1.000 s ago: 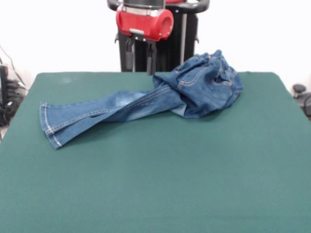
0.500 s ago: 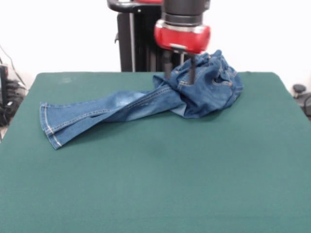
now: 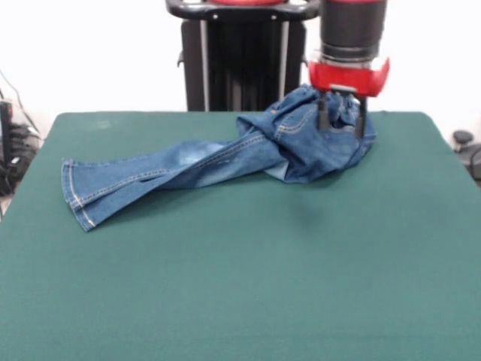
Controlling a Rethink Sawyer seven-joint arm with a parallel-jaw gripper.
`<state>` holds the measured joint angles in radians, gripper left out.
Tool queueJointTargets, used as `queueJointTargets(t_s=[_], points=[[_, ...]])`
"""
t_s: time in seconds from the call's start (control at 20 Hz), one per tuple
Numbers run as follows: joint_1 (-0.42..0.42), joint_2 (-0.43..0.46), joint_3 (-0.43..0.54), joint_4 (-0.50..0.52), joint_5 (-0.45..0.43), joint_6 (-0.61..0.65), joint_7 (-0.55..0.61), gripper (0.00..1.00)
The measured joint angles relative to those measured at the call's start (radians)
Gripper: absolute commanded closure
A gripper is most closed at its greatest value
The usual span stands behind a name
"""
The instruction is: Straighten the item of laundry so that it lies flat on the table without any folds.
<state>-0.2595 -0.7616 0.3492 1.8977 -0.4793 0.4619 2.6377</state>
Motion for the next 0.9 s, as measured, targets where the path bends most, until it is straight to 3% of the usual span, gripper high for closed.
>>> queueJointTargets(t_s=[0.55,0.75,0.85,0.9], points=[[0.288,0.209,-0.187,-0.067,0.031,-0.178,0.004,0.00],[0.410,0.309,-0.287,-0.106,0.095,-0.249,0.005,0.00],[0.430,0.309,-0.308,-0.111,0.112,-0.251,0.005,0.00],[0.487,0.317,-0.361,-0.121,0.162,-0.254,0.005,0.00]])
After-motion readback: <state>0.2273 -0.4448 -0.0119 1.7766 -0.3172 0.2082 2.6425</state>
